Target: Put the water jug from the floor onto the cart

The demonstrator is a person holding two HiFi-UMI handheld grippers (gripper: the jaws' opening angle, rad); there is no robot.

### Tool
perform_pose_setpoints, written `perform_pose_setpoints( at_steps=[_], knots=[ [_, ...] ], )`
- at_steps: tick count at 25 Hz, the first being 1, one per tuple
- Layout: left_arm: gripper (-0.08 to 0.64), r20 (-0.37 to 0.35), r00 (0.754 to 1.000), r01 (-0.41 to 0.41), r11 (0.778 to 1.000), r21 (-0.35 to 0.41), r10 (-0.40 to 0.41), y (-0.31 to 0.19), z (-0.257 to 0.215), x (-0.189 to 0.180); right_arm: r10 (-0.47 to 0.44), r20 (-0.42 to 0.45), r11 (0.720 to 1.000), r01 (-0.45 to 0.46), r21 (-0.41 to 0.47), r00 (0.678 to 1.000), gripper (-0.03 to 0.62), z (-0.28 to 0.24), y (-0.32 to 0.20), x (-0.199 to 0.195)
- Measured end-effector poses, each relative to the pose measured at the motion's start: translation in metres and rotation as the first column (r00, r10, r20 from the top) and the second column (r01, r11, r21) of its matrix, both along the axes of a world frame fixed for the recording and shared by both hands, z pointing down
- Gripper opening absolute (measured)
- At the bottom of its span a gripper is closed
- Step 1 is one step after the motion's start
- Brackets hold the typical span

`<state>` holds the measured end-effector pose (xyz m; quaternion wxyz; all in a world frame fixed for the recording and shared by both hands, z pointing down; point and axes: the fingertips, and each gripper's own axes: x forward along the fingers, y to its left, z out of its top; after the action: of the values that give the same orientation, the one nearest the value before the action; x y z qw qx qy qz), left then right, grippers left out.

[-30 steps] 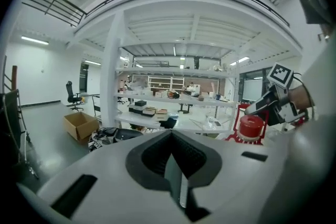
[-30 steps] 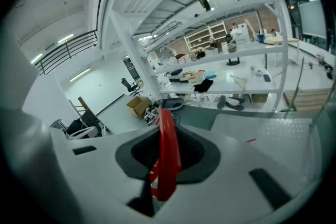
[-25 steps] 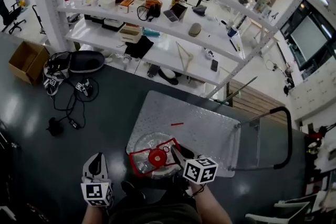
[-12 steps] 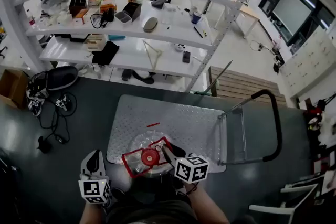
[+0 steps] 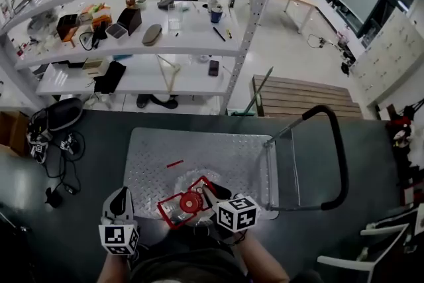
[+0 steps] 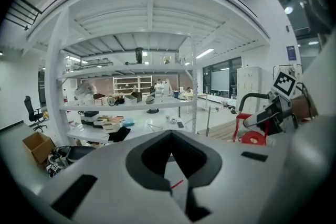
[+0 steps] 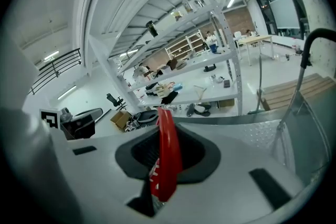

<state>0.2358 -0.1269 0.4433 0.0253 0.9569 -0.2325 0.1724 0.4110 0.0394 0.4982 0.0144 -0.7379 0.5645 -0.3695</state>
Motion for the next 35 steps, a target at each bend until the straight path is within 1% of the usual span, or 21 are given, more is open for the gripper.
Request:
perform_pose_setpoints(
  at_steps=[5,10,13,18,21,25,28,30,33,35],
  knots=[
    [0.005,-0.003,0.999,-0.043,0.999,-0.014,0.043,0.022,0.0,0.061,0.008,0.0,1.0,-0.008,-0.02,1.0,0.046,0.019,0.018,0.047],
    [0.005,0.013,0.999,-0.046,0.997,-0.056,0.047,0.028,0.023,0.094,0.037,-0.016,0.999,-0.037,-0.027,0.999,0.046,0.039,0.021,0.083],
    [0.005,0.012,0.999,-0.048,0.994,-0.095,0.049,0.025,0.037,0.112,0.067,-0.01,0.997,-0.067,-0.036,0.998,0.046,0.051,0.018,0.097],
    [0.005,0.015,0.993,-0.111,0.99,-0.088,0.113,0.022,0.044,0.143,0.116,0.037,0.993,-0.115,-0.042,0.993,0.048,0.068,0.008,0.106],
    [0.005,0.013,0.991,-0.131,0.987,-0.088,0.133,0.021,0.049,0.155,0.139,0.061,0.99,-0.137,-0.043,0.988,0.048,0.078,0.005,0.115],
    [0.005,0.0,0.989,-0.145,0.983,-0.11,0.146,0.018,0.056,0.165,0.169,0.052,0.984,-0.165,-0.071,0.984,0.048,0.091,0.003,0.129],
    [0.005,0.0,0.989,-0.147,0.982,-0.123,0.148,0.017,0.062,0.166,0.163,0.052,0.984,-0.159,-0.083,0.985,0.048,0.102,-0.001,0.131],
    [0.005,0.01,0.989,-0.148,0.981,-0.126,0.15,0.015,0.069,0.166,0.162,0.051,0.984,-0.158,-0.088,0.985,0.048,0.108,-0.002,0.133],
    [0.005,0.033,0.989,-0.136,0.982,-0.134,0.142,0.012,0.08,0.164,0.18,0.053,0.982,-0.176,-0.068,0.982,0.048,0.114,-0.002,0.139],
    [0.005,0.047,0.99,-0.127,0.982,-0.139,0.135,0.01,0.086,0.163,0.191,0.037,0.98,-0.189,-0.064,0.981,0.048,0.116,0.0,0.147]
  ],
)
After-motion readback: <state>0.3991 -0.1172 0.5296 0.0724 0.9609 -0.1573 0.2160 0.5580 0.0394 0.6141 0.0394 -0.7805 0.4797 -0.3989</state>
